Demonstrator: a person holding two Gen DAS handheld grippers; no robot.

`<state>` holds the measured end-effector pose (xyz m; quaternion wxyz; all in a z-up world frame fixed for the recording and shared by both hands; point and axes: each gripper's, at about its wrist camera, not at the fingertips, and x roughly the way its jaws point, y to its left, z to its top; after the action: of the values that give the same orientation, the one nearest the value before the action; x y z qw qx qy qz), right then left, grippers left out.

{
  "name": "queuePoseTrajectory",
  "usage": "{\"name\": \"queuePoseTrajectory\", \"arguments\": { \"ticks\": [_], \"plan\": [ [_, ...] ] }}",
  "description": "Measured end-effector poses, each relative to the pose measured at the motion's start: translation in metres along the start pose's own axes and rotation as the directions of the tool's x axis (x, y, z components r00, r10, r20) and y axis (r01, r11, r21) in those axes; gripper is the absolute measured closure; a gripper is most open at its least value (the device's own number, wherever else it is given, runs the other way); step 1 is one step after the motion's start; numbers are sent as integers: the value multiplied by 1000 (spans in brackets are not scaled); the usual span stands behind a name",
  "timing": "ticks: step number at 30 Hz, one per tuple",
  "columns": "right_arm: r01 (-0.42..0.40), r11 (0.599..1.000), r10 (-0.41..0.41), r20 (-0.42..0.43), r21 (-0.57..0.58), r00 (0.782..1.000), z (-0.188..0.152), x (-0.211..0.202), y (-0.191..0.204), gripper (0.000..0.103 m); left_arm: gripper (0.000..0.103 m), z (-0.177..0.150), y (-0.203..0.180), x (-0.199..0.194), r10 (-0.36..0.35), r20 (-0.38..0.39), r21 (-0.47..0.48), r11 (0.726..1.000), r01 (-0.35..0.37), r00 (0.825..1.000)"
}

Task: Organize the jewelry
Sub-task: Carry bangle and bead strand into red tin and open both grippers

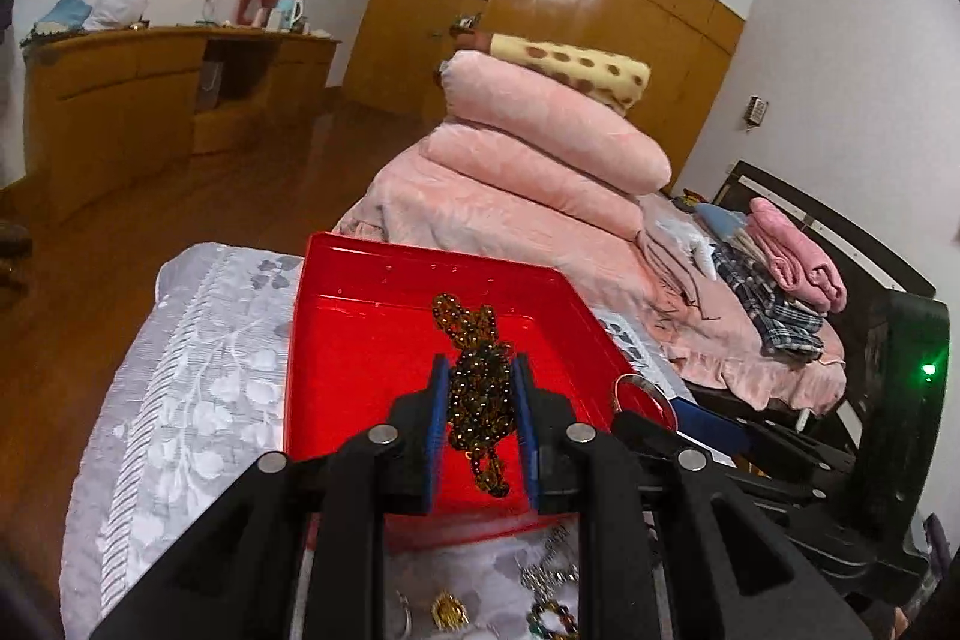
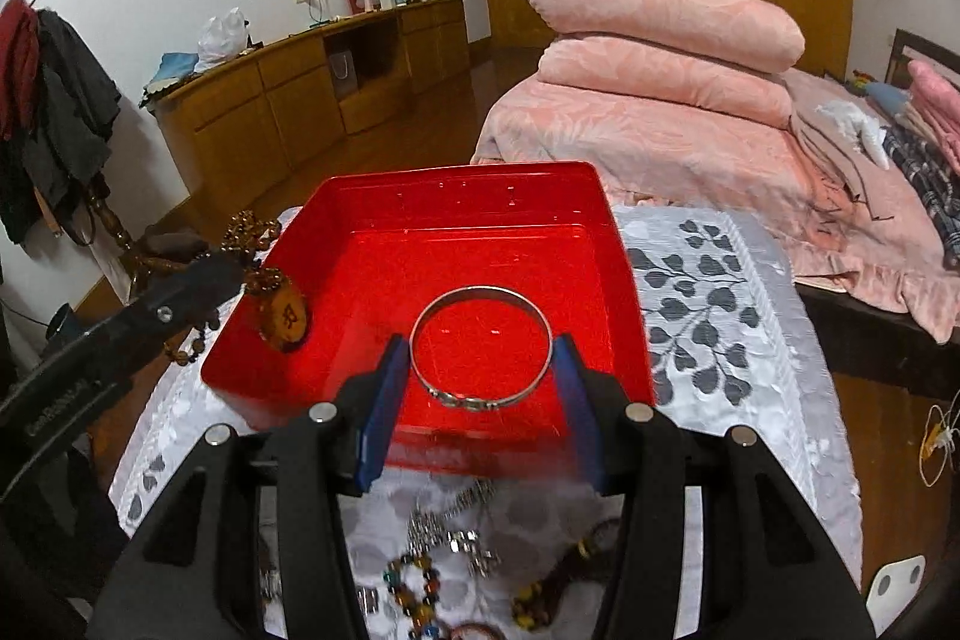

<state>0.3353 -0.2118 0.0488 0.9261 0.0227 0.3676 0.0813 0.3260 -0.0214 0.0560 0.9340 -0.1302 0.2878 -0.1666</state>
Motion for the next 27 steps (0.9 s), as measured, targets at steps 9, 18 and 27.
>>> {"name": "queuePoseTrajectory", "arguments": {
  "ticks": [9,18,27],
  "plan": [
    [-16,1000,17,-39,19,999,3,28,-2,45,77,-7,9,29,37,-80,-1,999,-37,996],
    [-24,1000,23,45,16,999,-12,-10,-10,34,41,-9,11,-23,59,-16,41,997,-58,998],
    [4,999,-5,21,47,1000,-89,-47,-31,30,26,-69,30,-82,148,-56,67,987,-144,987]
  ]
}}
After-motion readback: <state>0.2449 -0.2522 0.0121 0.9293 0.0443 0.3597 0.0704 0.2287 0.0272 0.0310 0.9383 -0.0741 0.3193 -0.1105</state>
